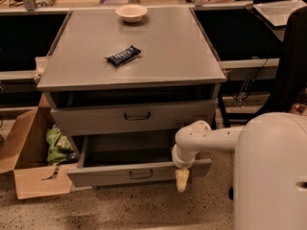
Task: Open middle drawer
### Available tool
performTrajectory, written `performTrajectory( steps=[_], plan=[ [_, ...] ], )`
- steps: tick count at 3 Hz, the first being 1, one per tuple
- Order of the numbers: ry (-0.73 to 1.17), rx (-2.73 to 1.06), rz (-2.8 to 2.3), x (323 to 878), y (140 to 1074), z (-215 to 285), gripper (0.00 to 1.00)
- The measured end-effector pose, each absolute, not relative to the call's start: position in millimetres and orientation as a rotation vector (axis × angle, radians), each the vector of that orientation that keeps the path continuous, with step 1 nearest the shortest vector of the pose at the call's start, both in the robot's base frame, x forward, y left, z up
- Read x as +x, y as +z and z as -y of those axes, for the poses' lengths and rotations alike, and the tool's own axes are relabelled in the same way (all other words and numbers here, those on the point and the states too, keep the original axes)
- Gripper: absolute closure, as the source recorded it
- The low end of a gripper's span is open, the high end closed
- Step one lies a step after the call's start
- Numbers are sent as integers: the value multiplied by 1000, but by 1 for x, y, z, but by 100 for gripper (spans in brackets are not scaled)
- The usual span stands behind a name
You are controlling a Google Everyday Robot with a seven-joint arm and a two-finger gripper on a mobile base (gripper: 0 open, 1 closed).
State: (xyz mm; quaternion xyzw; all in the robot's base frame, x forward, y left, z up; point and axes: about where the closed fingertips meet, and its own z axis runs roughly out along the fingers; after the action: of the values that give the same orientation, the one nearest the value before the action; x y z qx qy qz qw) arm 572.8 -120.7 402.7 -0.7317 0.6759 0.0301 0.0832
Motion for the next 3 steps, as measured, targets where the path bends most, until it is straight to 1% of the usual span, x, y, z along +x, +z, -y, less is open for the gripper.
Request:
performTrajectory(
  steps=[1, 2, 3],
  plan=[
    [162, -2200, -2042, 551, 390, 125, 0],
    [201, -2207, -2072, 535, 384, 128, 19],
    [201, -2207, -2072, 536, 387, 129, 41]
  ],
)
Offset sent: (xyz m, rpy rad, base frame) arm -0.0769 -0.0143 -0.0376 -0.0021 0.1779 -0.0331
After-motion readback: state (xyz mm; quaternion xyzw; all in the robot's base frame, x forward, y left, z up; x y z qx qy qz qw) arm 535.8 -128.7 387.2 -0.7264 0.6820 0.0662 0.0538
